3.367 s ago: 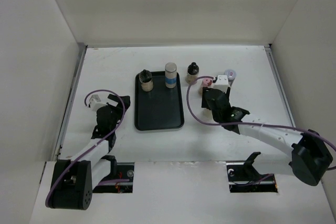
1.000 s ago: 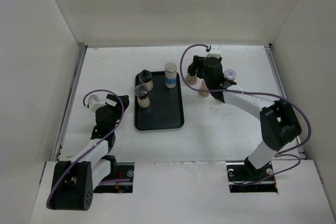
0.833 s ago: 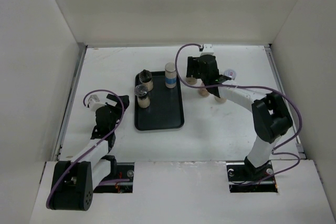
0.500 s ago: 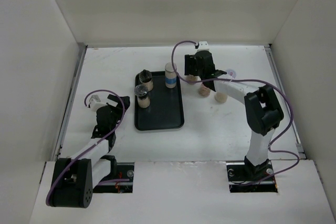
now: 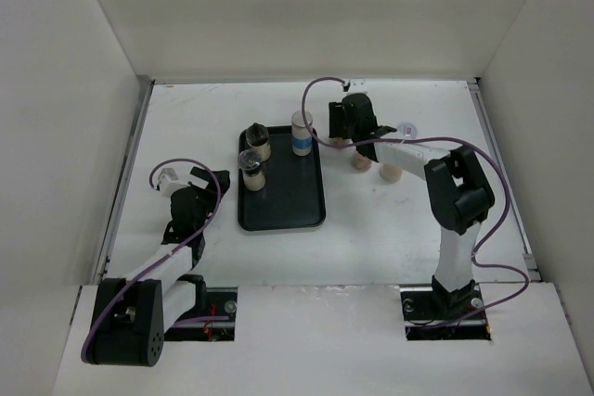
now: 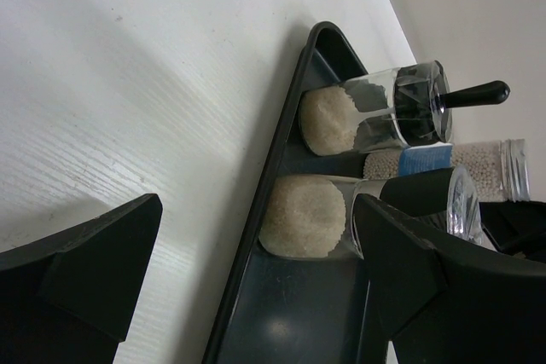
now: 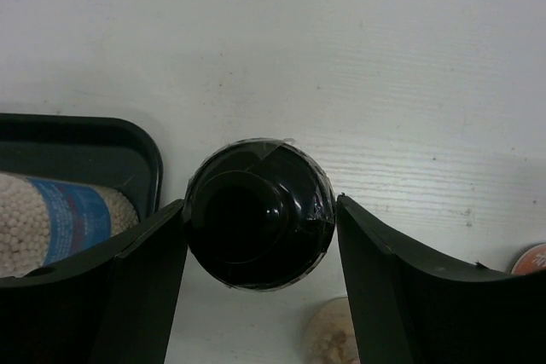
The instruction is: Organize the condiment bottles
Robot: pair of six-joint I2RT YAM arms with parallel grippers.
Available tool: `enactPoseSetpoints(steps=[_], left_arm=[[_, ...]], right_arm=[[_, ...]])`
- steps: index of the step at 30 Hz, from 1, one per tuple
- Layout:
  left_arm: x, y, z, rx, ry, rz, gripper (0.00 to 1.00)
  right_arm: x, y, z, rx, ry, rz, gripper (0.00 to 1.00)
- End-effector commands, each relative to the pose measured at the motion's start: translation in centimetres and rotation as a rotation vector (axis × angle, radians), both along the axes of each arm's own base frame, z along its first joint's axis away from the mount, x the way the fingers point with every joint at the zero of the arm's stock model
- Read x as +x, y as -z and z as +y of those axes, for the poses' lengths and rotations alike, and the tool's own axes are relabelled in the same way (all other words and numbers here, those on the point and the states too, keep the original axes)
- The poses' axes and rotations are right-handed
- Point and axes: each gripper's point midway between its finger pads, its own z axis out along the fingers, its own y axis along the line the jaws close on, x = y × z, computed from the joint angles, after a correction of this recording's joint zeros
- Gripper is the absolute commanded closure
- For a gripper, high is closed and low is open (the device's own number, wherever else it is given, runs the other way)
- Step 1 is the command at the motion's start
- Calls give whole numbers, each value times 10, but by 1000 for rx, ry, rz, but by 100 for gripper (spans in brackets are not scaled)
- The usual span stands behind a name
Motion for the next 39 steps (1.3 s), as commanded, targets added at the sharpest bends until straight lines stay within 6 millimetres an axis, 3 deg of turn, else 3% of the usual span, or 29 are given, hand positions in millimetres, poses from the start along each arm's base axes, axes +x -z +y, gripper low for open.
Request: enactPoseSetpoints(steps=[1,3,7,10,13,18,23,27,30,39], left_arm=[[9,-21,0,-12,-1,-74,0],[9,-22,0,-13,-1,-77,0],[9,-20,-1,-8,0,-69,0],[9,-21,-3,-16,11,-72,0],[8,-22,-2,-10,5,-77,0],[9,-21,-4,-14,13,-75,0],[9,-18,-5,-16,17,-64,0],[9,-20,-5,-16,12,-72,0],[8,-20,-5,-20,19,-73,0],[8,-21,-6,-21,21,-78,0]], right_arm=[[13,-28,7,32,3,-73,35],[12,-43,3,57,25,-123,39],[3,-97,-5,81,60,-286,42],[-16,-133,-3,116,60,-365,42],[-43,-150,8,141,21,-388,42],[-87,-125,39,212,-40,-325,43],[-125,-104,93,250,-175,-262,43],[-136,-97,141,263,-272,-243,43],[-135,-85,165,251,-306,-226,43],[-128,-54,195,239,-321,-214,37]])
